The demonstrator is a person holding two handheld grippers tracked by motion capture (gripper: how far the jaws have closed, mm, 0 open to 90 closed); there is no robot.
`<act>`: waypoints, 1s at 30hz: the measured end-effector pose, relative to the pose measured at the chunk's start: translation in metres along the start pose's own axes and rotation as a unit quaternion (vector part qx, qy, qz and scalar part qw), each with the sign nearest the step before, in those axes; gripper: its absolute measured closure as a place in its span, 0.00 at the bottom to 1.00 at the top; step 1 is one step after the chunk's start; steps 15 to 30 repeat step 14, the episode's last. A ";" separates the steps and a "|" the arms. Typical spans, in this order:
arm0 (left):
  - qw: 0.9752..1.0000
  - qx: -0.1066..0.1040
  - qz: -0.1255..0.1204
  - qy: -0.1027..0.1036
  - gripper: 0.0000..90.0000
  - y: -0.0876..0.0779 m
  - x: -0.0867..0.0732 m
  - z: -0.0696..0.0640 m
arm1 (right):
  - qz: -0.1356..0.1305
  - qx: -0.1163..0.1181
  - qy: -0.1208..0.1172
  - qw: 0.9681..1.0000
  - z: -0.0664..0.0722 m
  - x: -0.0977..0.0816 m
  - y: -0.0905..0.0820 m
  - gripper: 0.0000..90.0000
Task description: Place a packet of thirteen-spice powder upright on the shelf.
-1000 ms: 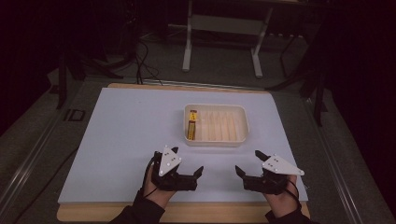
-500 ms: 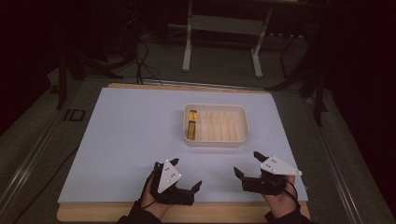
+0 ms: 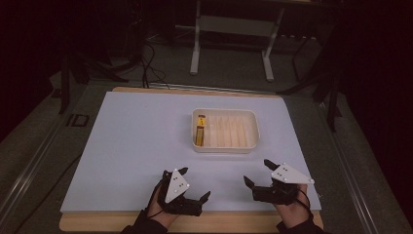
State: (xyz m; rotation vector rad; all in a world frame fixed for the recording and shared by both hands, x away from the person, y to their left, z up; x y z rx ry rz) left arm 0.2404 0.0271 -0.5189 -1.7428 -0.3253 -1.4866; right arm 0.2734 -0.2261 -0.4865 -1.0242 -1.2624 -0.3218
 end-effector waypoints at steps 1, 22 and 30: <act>1.000 0.000 0.000 0.000 0.02 0.000 0.000 0.000 | 0.001 0.001 0.001 1.000 0.000 0.000 0.000 0.13; 1.000 -0.008 0.001 -0.006 0.02 0.004 -0.005 0.002 | 0.005 0.009 0.002 1.000 -0.001 -0.004 0.002 0.13; 1.000 -0.008 0.001 -0.006 0.02 0.004 -0.005 0.002 | 0.005 0.009 0.002 1.000 -0.001 -0.004 0.002 0.13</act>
Point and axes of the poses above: each handheld gripper's, and its own axes: y roughly forward along the jaws, x roughly out of its top, z roughly to its left, the point moved 5 cm from there along y, roughly forward along the jaws, and after that the axes turned 2 degrees about y, right-handed, at the moved point
